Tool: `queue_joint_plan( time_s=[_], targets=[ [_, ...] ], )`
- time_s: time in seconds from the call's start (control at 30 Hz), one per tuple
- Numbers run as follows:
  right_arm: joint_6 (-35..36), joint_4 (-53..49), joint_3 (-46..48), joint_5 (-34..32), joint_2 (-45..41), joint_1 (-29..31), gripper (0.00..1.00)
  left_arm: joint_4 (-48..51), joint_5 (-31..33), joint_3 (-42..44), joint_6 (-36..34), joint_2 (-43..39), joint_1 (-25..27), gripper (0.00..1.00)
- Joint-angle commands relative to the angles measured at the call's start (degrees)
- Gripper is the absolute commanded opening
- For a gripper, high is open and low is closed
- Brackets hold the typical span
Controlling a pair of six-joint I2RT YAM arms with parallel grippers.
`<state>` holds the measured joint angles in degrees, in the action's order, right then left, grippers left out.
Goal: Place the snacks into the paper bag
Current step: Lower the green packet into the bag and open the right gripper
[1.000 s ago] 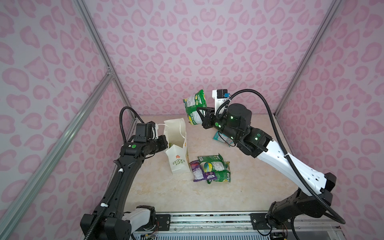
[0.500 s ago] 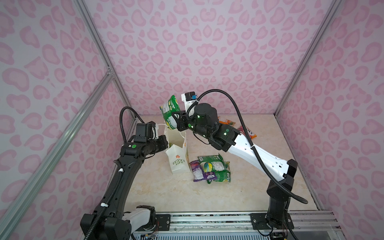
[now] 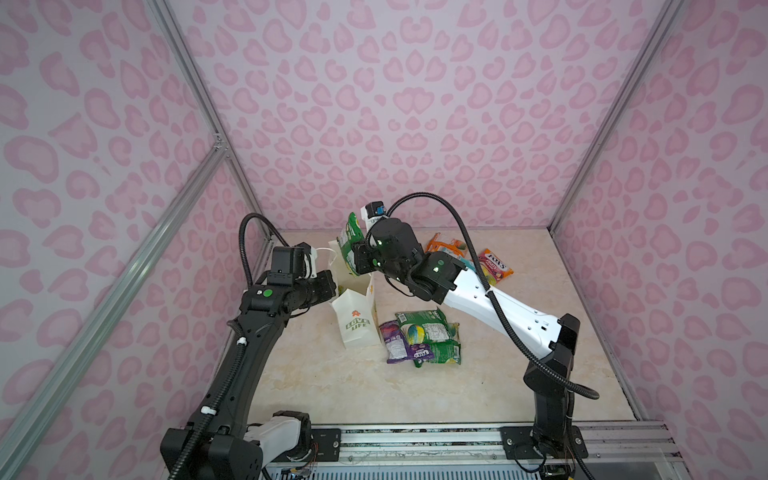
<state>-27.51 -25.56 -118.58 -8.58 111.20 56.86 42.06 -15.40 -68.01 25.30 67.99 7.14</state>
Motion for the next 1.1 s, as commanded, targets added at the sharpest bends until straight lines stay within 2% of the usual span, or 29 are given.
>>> queue_joint_plan(
  time_s=[0.0,0.5,0.63,0.7,0.8,1.07],
  targets=[
    [-1.46,0.44,1.10,-0.93,0.40,-0.08,0.00,0.12,-0.33,0.15,-0.51,0.04,0.07,0.03],
    [-2.60,-2.39,-0.06,-0.03,3.59,-0.05,0.01,0.11,-0.74,0.16,-0.58,0.30,0.07,0.03],
    [-2.70,-2.30,-0.33,0.61,3.94,-0.08,0.16,0.10,-0.33,0.20,-0.60,0.30,0.07,0.04],
    [-2.31,-2.30,-0.67,0.76,4.01,-0.07,0.31,0.11,-0.59,0.16,-0.60,0.38,0.07,0.03],
    [-1.93,-1.96,-0.84,1.10,3.64,-0.06,0.41,0.12,-0.21,0.24,-0.60,0.39,0.07,0.03],
    [-0.46,-1.44,-0.60,2.46,1.73,0.00,0.55,0.07,-0.18,0.24,-0.59,0.48,0.02,0.03]
  ],
)
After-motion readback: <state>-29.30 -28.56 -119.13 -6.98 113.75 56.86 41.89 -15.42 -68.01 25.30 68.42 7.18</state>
